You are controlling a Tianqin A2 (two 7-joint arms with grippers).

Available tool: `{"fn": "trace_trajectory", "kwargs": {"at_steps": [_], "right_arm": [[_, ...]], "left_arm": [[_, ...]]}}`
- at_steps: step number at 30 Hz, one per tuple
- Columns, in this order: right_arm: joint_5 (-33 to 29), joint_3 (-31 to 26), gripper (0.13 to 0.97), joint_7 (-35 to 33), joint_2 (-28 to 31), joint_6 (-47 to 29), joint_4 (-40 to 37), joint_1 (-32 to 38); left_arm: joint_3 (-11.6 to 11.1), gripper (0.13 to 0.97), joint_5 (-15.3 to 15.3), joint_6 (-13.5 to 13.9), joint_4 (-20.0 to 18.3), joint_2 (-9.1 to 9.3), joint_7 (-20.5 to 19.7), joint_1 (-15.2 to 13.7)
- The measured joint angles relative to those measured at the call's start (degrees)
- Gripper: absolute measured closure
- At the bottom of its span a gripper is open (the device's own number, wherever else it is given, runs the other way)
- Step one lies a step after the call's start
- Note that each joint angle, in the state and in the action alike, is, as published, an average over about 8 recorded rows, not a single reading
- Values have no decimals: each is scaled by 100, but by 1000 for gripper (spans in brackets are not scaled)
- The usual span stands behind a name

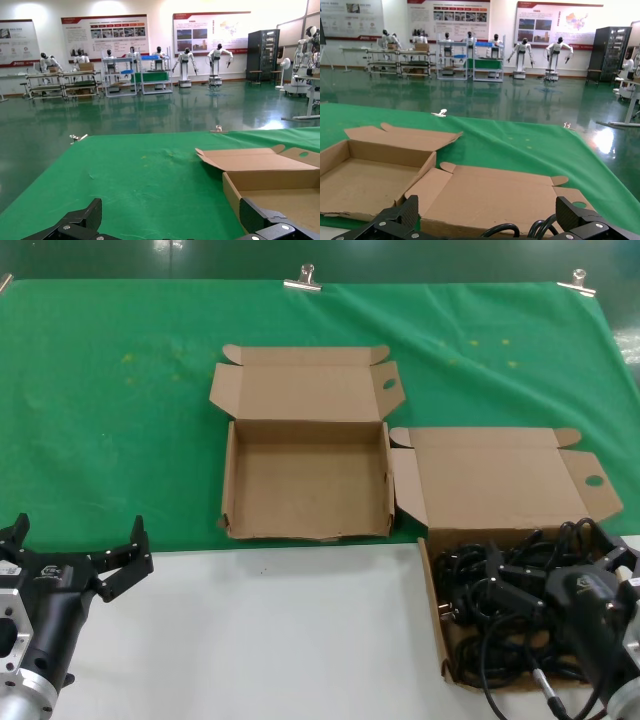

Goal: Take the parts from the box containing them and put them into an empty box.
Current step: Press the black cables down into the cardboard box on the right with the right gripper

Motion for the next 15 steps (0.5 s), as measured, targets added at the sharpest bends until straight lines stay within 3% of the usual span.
{"fn": "trace_trajectory", "kwargs": {"at_steps": [15], "right_arm": [[0, 0, 129, 0, 0, 0, 0, 0]], "left_arm": [[0, 132, 0, 0, 0, 0, 0, 0]]}}
